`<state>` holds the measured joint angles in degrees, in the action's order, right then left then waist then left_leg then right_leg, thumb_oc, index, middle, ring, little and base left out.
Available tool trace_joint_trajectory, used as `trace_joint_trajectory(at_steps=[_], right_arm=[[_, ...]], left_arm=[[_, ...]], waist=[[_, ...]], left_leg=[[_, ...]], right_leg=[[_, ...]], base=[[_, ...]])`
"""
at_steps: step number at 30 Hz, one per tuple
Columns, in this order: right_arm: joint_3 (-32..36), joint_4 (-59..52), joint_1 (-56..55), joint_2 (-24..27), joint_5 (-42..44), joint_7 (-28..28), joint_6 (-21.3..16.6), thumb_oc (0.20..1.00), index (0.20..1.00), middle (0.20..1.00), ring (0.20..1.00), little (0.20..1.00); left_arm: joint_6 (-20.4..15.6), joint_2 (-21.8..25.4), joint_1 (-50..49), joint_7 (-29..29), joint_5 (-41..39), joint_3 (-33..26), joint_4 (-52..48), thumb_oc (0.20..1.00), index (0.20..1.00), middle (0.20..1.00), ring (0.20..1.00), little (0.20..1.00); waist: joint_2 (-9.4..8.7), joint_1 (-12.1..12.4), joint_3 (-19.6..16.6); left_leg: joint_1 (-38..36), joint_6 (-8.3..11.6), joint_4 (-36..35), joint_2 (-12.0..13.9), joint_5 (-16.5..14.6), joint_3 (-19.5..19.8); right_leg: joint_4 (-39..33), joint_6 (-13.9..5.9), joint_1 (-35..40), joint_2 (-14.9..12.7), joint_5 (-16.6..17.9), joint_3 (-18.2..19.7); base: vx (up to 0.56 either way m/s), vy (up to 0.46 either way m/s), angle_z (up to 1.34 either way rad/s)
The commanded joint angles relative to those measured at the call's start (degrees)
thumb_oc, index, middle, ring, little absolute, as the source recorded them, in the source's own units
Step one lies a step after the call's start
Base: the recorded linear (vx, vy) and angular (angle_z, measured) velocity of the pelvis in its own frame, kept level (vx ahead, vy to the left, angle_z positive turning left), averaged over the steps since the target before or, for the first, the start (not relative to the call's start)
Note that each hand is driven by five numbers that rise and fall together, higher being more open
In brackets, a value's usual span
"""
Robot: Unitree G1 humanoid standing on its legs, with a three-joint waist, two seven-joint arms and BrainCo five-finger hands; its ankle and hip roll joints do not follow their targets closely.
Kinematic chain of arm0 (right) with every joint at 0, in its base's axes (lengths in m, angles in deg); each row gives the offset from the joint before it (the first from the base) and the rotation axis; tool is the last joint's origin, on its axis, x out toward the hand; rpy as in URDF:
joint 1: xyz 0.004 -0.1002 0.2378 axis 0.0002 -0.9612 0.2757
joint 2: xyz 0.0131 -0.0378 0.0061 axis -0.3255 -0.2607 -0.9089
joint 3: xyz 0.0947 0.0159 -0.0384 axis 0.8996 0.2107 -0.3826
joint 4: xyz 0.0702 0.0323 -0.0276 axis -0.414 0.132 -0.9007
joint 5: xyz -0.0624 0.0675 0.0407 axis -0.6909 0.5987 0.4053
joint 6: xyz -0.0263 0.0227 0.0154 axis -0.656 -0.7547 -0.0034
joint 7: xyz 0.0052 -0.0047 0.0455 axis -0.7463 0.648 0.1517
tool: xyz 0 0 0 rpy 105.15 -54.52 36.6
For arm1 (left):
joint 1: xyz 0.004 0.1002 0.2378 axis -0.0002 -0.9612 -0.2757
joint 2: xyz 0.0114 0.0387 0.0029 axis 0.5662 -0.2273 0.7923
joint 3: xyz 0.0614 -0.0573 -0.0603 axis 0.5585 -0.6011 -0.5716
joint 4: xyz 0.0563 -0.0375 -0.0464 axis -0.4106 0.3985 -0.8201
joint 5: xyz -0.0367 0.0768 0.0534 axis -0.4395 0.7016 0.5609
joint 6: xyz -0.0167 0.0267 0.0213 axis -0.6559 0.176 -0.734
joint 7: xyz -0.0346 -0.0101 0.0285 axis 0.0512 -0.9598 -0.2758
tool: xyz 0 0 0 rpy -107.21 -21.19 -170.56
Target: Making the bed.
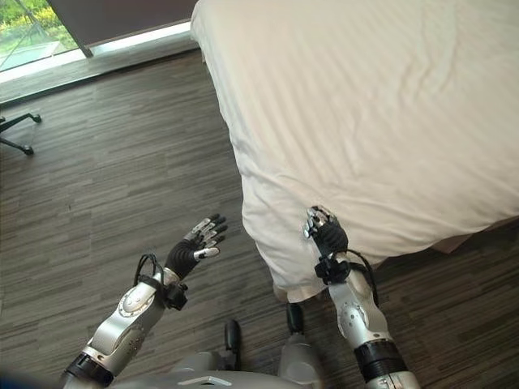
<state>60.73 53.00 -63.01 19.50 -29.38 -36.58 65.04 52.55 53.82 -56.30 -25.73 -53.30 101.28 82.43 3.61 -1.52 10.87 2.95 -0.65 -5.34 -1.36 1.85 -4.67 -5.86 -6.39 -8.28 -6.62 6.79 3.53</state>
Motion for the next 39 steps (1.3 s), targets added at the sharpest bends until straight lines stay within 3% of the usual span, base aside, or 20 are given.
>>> trace_joint_trajectory(at_steps=[1,8,14,24,31,36,39], right_arm=[[1.89,-1.15,4.69,0.84,-0.62,2.14,-4.14,0.2,0.2,0.2,0.2,0.2],[4.52,13.9,9.81,1.64,0.24,4.99,-4.22,0.2,0.2,0.2,0.2,0.2],[6.95,32.13,10.38,-2.24,7.72,4.26,-2.26,0.2,0.2,0.2,0.2,0.2],[8.78,44.69,-4.19,-7.99,10.14,-0.79,3.58,0.2,0.2,0.2,0.2,0.2],[15.48,56.83,-7.34,-5.29,6.56,0.4,4.63,0.2,0.2,0.2,0.2,0.2],[21.43,55.1,-7.47,-2.45,9.77,2.11,2.65,0.2,0.2,0.2,0.2,0.2],[29.24,48.21,-4.7,0.27,17.54,5.94,-3.87,0.2,0.2,0.2,0.2,0.2]], left_arm=[[-2.48,0.2,3.75,0.11,-2.9,0.75,0.56,1.0,1.0,1.0,1.0,1.0],[-2.0,-0.5,4.74,-0.68,-6.31,2.6,1.4,1.0,1.0,1.0,1.0,1.0],[-1.69,-1.63,5.65,-0.35,-7.39,3.18,2.68,1.0,1.0,1.0,1.0,1.0],[-2.09,-2.86,4.21,-0.04,-7.02,-0.03,3.3,1.0,1.0,1.0,1.0,1.0],[-2.23,-3.17,4.38,-0.72,-6.89,-0.14,3.02,1.0,1.0,1.0,1.0,1.0],[-2.26,-2.54,3.77,-0.78,-6.74,-1.08,2.28,1.0,1.0,1.0,1.0,1.0],[-2.2,-2.29,3.19,0.09,-7.11,-1.92,2.0,1.0,1.0,1.0,1.0,1.0]], waist=[[0.05,0.53,0.68],[1.23,1.41,0.66],[1.84,1.57,1.2],[1.14,-0.7,1.68],[0.72,-2.47,1.42],[0.62,-3.24,0.88],[0.6,-3.72,0.68]], left_leg=[[1.93,1.75,0.34,-0.89,0.22,2.26],[2.2,1.69,0.34,-0.88,0.07,2.42],[1.95,1.81,0.34,-0.79,-0.12,2.5],[1.11,2.35,0.34,-0.08,-0.66,1.38],[-0.08,2.48,0.34,0.39,-1.51,0.44],[-0.78,2.47,0.34,0.62,-1.89,0.32],[-0.89,2.43,0.34,0.7,-1.73,0.43]], right_leg=[[0.86,-4.26,1.02,-2.8,0.68,-1.44],[0.86,-4.11,0.93,-2.7,0.33,-1.85],[0.86,-4.02,1.17,-2.47,-0.11,-2.17],[0.86,-3.93,1.46,-1.75,-0.49,-1.72],[0.86,-4.0,2.1,-1.47,-0.89,-1.05],[0.86,-4.02,2.6,-1.3,-1.3,-0.89],[0.86,-4.1,2.87,-1.28,-1.26,-0.87]], base=[[0.0,0.0,0.0],[0.02,-0.007,0.01],[0.01,-0.002,0.0],[0.01,0.001,-0.01],[0.02,0.005,-0.11],[0.01,0.005,-0.08],[0.0,0.0,0.0]])
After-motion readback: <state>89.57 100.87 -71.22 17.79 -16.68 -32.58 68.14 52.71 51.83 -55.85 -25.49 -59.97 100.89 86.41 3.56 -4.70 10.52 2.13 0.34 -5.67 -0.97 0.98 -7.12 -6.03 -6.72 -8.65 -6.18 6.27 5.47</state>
